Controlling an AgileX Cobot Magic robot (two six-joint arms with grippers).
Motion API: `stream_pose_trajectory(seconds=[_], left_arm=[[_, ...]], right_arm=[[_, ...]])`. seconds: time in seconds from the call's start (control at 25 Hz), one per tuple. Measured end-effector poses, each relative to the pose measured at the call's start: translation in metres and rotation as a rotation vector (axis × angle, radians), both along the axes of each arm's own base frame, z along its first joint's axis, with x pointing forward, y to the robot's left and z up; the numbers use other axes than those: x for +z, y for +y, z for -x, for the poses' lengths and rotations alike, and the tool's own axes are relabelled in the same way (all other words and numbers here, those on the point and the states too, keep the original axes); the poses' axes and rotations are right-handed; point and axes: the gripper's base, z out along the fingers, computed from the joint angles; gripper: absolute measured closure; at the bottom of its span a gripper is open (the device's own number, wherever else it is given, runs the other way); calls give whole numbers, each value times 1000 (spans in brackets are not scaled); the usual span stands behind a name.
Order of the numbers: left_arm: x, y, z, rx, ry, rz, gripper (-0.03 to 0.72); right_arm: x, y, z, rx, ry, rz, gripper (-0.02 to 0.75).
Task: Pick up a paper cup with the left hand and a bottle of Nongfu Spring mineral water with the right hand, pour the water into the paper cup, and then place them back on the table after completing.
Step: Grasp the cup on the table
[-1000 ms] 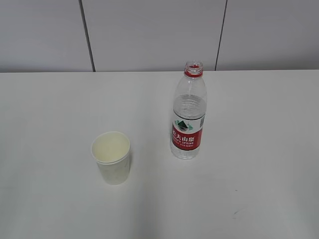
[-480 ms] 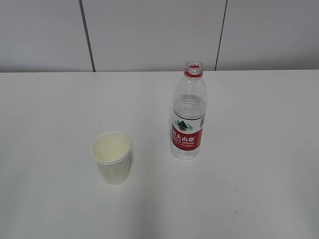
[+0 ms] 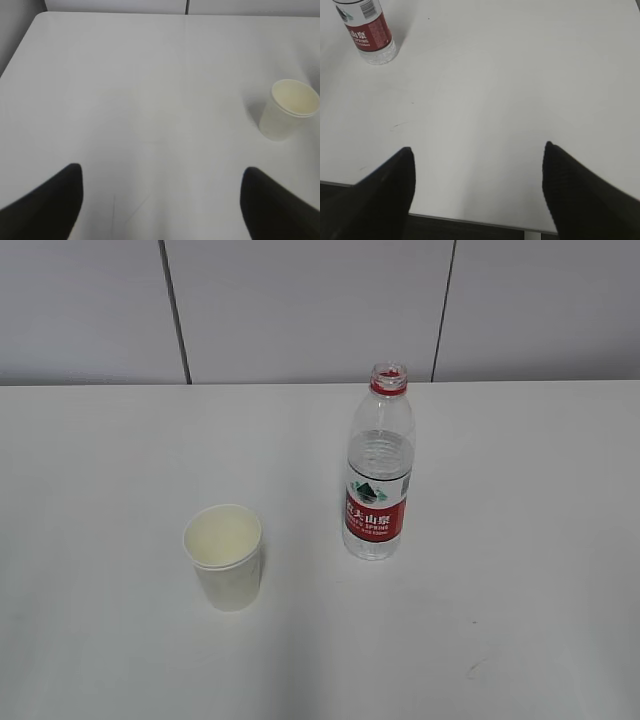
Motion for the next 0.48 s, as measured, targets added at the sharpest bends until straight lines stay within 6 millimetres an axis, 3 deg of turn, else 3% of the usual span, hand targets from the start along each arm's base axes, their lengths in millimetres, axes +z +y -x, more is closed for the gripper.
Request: stream_pose_trajectory(seconds=[0.2,0.48], left_arm=[[3,0,1,0,-13,0,101],[25,0,-2,2,-224,-4,101]], right_arm=[[1,0,0,0,-4,0,150],[23,1,-7,5,-218,-10,151]])
